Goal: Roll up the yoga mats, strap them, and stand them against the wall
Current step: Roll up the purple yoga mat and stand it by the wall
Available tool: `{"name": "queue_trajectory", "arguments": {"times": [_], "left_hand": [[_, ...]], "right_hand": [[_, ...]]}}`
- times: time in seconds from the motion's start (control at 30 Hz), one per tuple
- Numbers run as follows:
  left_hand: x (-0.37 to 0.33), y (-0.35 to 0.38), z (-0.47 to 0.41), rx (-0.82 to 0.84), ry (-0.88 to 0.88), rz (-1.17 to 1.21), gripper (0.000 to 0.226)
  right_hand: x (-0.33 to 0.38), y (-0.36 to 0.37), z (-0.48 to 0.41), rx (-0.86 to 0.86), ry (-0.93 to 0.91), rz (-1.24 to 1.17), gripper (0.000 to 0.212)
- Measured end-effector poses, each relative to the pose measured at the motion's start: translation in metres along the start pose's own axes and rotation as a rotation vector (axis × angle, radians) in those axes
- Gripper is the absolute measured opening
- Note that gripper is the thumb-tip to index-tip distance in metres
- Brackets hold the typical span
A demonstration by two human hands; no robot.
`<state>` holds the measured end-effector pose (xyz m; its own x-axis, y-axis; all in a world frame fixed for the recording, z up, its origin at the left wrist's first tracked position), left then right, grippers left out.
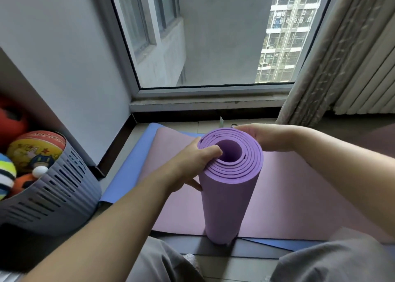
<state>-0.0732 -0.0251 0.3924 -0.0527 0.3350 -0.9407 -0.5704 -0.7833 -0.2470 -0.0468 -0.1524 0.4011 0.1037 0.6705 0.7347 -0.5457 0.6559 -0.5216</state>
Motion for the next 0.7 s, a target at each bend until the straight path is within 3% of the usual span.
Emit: {"name": "queue_trajectory", "arguments": {"times": [0.13,0.3,0.47,0.6,0.7], "left_hand": [[0.006,-0.003,0.010,0.032,-0.005,-0.013,0.057],[0.005,-0.002,0.013,0.098,0.000,-0.025,0.051],[0.010,0.009,0.015,0.153,0.001,-0.063,0.053],[0.017,0.002,0.018,0.114,0.000,-0.047,0.054],[0.016,0.002,0.018,0.083,-0.009,-0.032,0.056]], "right_hand": [[-0.006,-0.018,-0.006,-0.205,0.024,0.271,0.013],[0.012,-0.039,0.025,-0.465,-0.080,0.383,0.032],[0.045,-0.005,0.028,-0.417,-0.255,0.559,0.021],[0.035,-0.009,0.022,-0.431,-0.078,0.373,0.027],[0.015,-0.008,0.017,-0.463,0.098,0.375,0.015]]}}
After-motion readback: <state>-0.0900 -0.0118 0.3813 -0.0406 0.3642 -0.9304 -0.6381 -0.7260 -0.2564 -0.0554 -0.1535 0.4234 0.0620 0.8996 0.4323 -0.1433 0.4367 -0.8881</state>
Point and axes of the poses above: each hand's wrist, its own z-axis away from the middle knuckle, its own y-axis out of the palm, x = y × z, the point moved 10 cm from there along -z, towards the middle knuckle, and after that the axes turned 9 degrees about y, right-handed, at the moved point
